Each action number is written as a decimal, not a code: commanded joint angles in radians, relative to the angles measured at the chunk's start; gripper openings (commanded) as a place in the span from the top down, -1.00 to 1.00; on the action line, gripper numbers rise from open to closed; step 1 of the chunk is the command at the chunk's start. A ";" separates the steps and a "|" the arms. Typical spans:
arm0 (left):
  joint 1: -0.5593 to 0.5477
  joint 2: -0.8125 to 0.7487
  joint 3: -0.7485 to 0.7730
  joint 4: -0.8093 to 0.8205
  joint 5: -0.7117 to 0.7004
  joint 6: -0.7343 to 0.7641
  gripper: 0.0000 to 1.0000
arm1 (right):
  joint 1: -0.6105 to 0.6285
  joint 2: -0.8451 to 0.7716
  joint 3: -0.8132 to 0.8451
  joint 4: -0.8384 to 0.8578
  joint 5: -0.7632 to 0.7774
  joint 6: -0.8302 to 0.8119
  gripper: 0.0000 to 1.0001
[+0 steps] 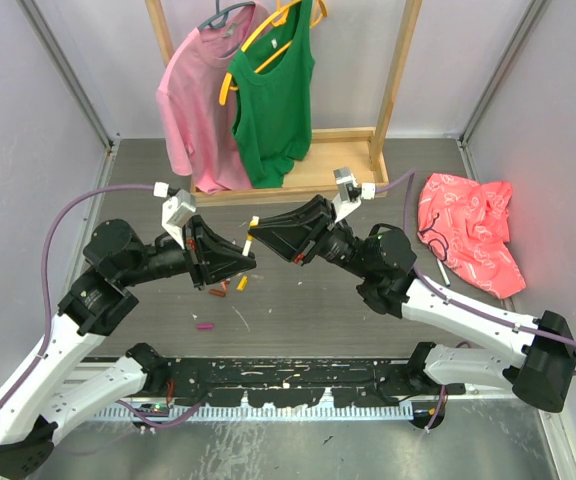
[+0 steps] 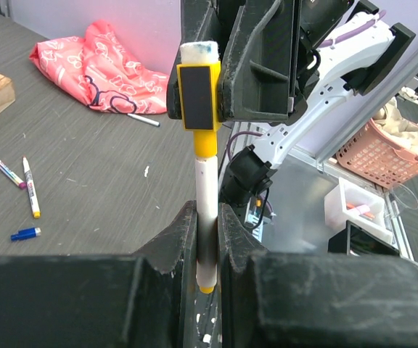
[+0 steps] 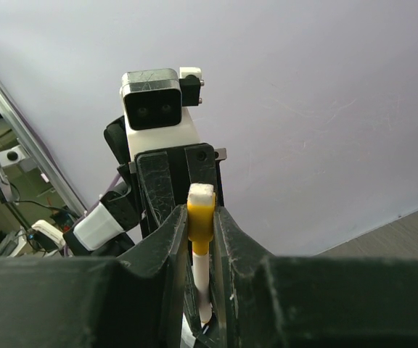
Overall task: Insert the pens into the pen caps
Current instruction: Insert the pen cap onto the pen.
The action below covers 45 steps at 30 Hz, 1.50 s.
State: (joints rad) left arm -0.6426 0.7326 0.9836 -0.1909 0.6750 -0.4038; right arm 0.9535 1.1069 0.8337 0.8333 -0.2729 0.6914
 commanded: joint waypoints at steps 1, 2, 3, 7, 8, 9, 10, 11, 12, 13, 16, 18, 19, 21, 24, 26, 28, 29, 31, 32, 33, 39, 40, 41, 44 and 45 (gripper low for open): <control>-0.003 -0.024 0.026 0.079 -0.028 -0.005 1.00 | 0.000 0.001 -0.014 0.067 -0.016 0.035 0.99; -0.003 -0.025 0.027 0.079 -0.035 -0.005 1.00 | 0.001 0.003 -0.018 0.071 -0.019 0.042 0.99; -0.003 -0.027 0.027 0.080 -0.041 -0.004 1.00 | 0.001 0.005 -0.023 0.078 -0.024 0.048 0.99; -0.003 -0.030 0.028 0.084 -0.068 -0.003 1.00 | 0.002 0.012 -0.056 0.098 -0.044 0.076 0.99; -0.003 -0.031 0.027 0.085 -0.076 -0.003 1.00 | 0.003 0.011 -0.063 0.098 -0.048 0.080 0.99; -0.002 -0.033 0.027 0.085 -0.080 -0.001 1.00 | 0.005 0.011 -0.069 0.096 -0.052 0.084 0.99; -0.003 -0.033 0.029 0.084 -0.082 0.000 1.00 | 0.008 0.011 -0.074 0.094 -0.056 0.088 0.99; -0.003 -0.032 0.031 0.082 -0.081 0.001 1.00 | 0.010 0.011 -0.079 0.090 -0.060 0.090 0.99; -0.003 -0.031 0.034 0.082 -0.081 0.003 1.00 | 0.012 0.012 -0.083 0.087 -0.064 0.092 0.97; -0.003 -0.029 0.037 0.082 -0.081 0.003 1.00 | 0.014 0.011 -0.085 0.082 -0.069 0.095 0.93; -0.003 -0.022 0.042 0.085 -0.073 0.003 1.00 | 0.017 0.009 -0.088 0.065 -0.078 0.096 0.80; -0.003 -0.018 0.045 0.084 -0.064 0.003 1.00 | 0.018 0.000 -0.088 0.053 -0.071 0.090 0.67; -0.003 -0.017 0.045 0.084 -0.062 0.002 1.00 | 0.017 -0.007 -0.087 0.046 -0.065 0.083 0.60; -0.003 -0.018 0.043 0.084 -0.059 0.000 1.00 | 0.017 -0.017 -0.076 0.019 -0.052 0.068 0.52; -0.003 -0.019 0.042 0.077 -0.049 -0.004 1.00 | 0.017 -0.034 -0.023 -0.057 -0.041 0.035 0.44; -0.003 -0.021 0.042 0.068 -0.042 -0.004 1.00 | 0.016 -0.050 0.009 -0.107 -0.033 0.004 0.33; -0.003 -0.024 0.041 0.060 -0.040 -0.003 1.00 | 0.017 -0.065 0.036 -0.147 -0.027 -0.019 0.22; -0.003 -0.025 0.042 0.055 -0.039 -0.002 1.00 | 0.016 -0.072 0.048 -0.168 -0.024 -0.030 0.19; -0.003 -0.029 0.041 0.048 -0.040 0.000 1.00 | 0.017 -0.085 0.064 -0.201 -0.015 -0.048 0.15; -0.003 -0.031 0.041 0.044 -0.041 0.001 1.00 | 0.016 -0.091 0.070 -0.215 -0.009 -0.057 0.13; -0.003 -0.031 0.040 0.043 -0.043 0.002 1.00 | 0.017 -0.098 0.076 -0.227 0.000 -0.066 0.11; -0.002 -0.033 0.034 0.041 -0.044 -0.003 1.00 | 0.017 -0.114 0.152 -0.347 0.060 -0.136 -0.03; -0.003 -0.034 0.033 0.041 -0.045 -0.003 1.00 | 0.017 -0.109 0.163 -0.358 0.061 -0.145 -0.05; -0.002 -0.033 0.033 0.041 -0.045 -0.004 1.00 | 0.017 -0.100 0.176 -0.368 0.063 -0.154 -0.06; -0.002 -0.035 0.031 0.040 -0.043 -0.006 1.00 | 0.017 -0.075 0.212 -0.383 0.067 -0.173 -0.11; -0.003 -0.035 0.032 0.041 -0.042 -0.008 1.00 | 0.016 -0.067 0.219 -0.384 0.073 -0.175 -0.12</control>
State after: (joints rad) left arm -0.6502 0.7136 0.9855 -0.2066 0.6331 -0.4042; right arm 0.9668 1.0191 0.9836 0.4686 -0.2337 0.5694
